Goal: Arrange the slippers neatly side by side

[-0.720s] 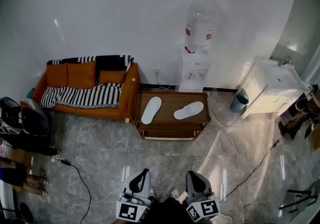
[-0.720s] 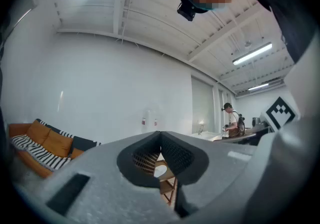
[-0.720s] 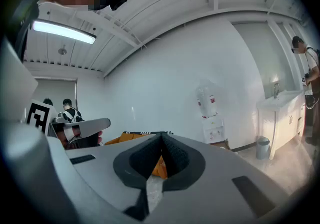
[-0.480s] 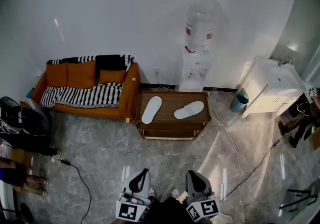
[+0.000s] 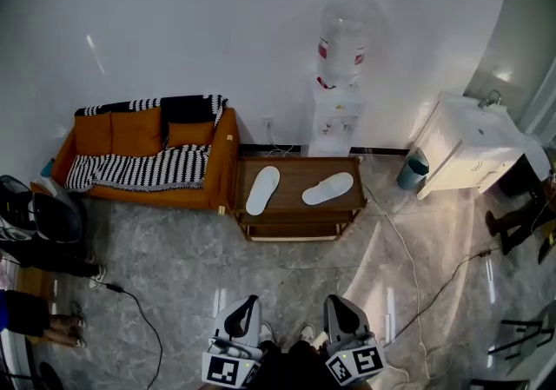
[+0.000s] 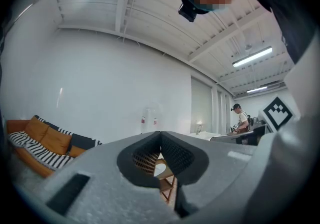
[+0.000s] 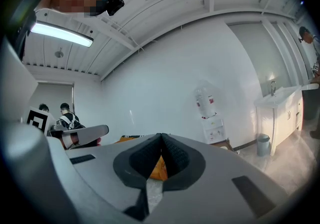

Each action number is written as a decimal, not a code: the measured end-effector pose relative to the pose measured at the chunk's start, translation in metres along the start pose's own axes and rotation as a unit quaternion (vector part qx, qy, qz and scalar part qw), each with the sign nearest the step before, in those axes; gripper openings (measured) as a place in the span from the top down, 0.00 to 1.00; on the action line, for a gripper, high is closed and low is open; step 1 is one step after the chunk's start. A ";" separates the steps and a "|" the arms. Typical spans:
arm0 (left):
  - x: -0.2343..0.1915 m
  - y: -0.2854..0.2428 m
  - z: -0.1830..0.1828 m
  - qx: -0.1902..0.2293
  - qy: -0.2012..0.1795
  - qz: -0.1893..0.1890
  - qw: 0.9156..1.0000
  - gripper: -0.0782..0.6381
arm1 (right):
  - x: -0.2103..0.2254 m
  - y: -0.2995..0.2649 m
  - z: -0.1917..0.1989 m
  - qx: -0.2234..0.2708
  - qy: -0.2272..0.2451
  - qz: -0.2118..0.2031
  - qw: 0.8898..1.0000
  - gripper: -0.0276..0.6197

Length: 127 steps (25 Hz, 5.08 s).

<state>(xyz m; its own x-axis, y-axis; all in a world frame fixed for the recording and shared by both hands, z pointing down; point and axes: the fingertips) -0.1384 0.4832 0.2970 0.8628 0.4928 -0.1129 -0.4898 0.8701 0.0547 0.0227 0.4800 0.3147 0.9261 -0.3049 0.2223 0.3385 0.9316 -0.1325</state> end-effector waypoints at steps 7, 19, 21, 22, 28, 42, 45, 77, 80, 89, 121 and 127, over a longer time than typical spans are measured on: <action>-0.018 0.013 0.014 -0.028 -0.006 0.038 0.999 0.87 | -0.023 -0.010 0.011 -0.002 0.014 0.022 1.000 0.94; -0.037 -0.005 0.021 -0.040 -0.008 0.078 0.996 0.87 | -0.026 -0.038 0.015 0.002 0.010 0.049 0.999 0.94; -0.042 -0.013 0.023 -0.040 -0.008 0.074 0.996 0.87 | -0.021 -0.049 0.013 0.006 0.010 0.046 0.999 0.94; -0.044 -0.018 0.025 -0.039 -0.009 0.071 0.997 0.87 | -0.017 -0.054 0.013 0.008 0.010 0.045 0.999 0.94; -0.048 -0.064 0.032 -0.044 0.000 0.051 0.998 0.87 | 0.019 -0.092 0.010 0.002 0.004 0.031 1.000 0.94; -0.028 -0.256 0.040 -0.050 0.004 0.028 0.998 0.87 | 0.172 -0.219 -0.035 -0.025 0.001 -0.007 1.000 0.94; -0.022 -0.304 0.037 -0.033 0.018 0.021 0.999 0.87 | 0.210 -0.248 -0.039 -0.042 0.000 -0.017 0.999 0.94; -0.089 -0.472 0.070 -0.071 0.035 -0.002 0.997 0.87 | 0.322 -0.426 0.099 -0.242 0.016 0.000 0.970 0.93; -0.099 -0.480 0.078 -0.074 0.038 0.002 0.997 0.87 | 0.328 -0.442 0.126 -0.272 0.023 0.008 0.962 0.93; -0.134 -0.494 0.099 -0.086 0.055 0.001 0.995 0.87 | 0.348 -0.480 0.182 -0.335 0.050 0.034 0.940 0.84; -0.172 -0.493 0.134 -0.107 0.084 -0.001 0.991 0.87 | 0.399 -0.510 0.293 -0.444 0.136 0.110 0.879 0.90; -0.170 -0.490 0.132 -0.102 0.083 0.000 0.991 0.87 | 0.395 -0.508 0.284 -0.435 0.152 0.096 0.882 0.92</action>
<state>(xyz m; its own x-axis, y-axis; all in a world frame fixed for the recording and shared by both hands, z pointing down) -0.0285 -0.0258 0.4204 0.8386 0.4703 -0.2749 -0.5198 0.8418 -0.1455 0.1687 -0.0578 0.7438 0.9373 -0.3203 -0.1373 0.0472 0.5069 -0.8607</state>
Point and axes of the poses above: the fingertips, and each gripper's own axes: y backward along the fingers, x to its right, z out of its underside, and after that the axes turned 5 degrees about z, right-handed
